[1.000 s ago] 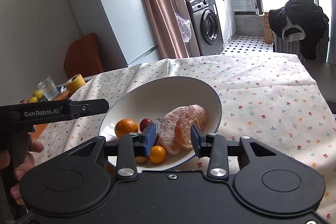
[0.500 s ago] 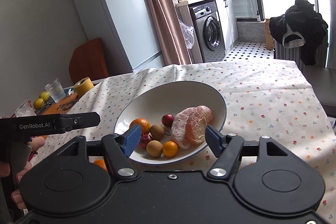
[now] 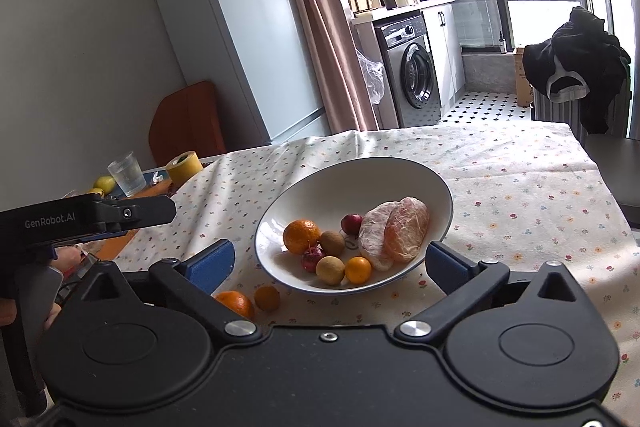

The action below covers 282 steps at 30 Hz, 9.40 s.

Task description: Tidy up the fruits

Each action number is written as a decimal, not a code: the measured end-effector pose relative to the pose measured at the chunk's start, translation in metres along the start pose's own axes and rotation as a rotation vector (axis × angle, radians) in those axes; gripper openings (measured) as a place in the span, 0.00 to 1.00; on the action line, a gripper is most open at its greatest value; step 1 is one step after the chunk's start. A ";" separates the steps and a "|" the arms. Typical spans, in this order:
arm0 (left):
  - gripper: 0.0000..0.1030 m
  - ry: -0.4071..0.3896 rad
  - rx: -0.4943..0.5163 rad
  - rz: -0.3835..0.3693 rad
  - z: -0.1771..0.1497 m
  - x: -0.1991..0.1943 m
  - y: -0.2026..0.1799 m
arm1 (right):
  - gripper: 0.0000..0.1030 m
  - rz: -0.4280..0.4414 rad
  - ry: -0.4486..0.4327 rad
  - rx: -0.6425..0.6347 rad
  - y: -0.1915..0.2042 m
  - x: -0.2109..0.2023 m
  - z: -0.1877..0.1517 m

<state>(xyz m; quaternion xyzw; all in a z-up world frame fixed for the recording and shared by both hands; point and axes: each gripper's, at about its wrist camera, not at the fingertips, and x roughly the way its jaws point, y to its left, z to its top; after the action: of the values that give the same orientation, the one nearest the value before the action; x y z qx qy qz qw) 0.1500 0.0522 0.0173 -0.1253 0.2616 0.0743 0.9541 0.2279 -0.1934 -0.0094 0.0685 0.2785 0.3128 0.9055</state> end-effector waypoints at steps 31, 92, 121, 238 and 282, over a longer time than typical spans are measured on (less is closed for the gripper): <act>1.00 0.092 -0.006 -0.001 -0.038 0.001 0.024 | 1.00 -0.037 0.066 -0.019 0.013 -0.007 -0.024; 0.40 0.182 0.012 -0.012 -0.061 0.052 0.025 | 0.85 -0.045 0.164 -0.024 0.024 0.049 -0.038; 0.40 0.136 -0.060 0.088 -0.055 0.030 0.079 | 0.50 -0.003 0.249 -0.099 0.069 0.101 -0.032; 0.83 0.088 0.098 0.007 0.016 0.095 -0.029 | 0.60 -0.066 0.074 0.121 -0.049 0.054 0.018; 1.00 0.013 0.073 -0.011 -0.009 -0.055 -0.011 | 1.00 -0.068 -0.004 0.025 0.006 -0.058 0.005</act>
<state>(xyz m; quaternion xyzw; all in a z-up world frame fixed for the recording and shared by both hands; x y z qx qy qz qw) 0.1010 0.0346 0.0411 -0.0924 0.2695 0.0588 0.9568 0.1901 -0.2238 0.0235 0.0712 0.2829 0.2784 0.9151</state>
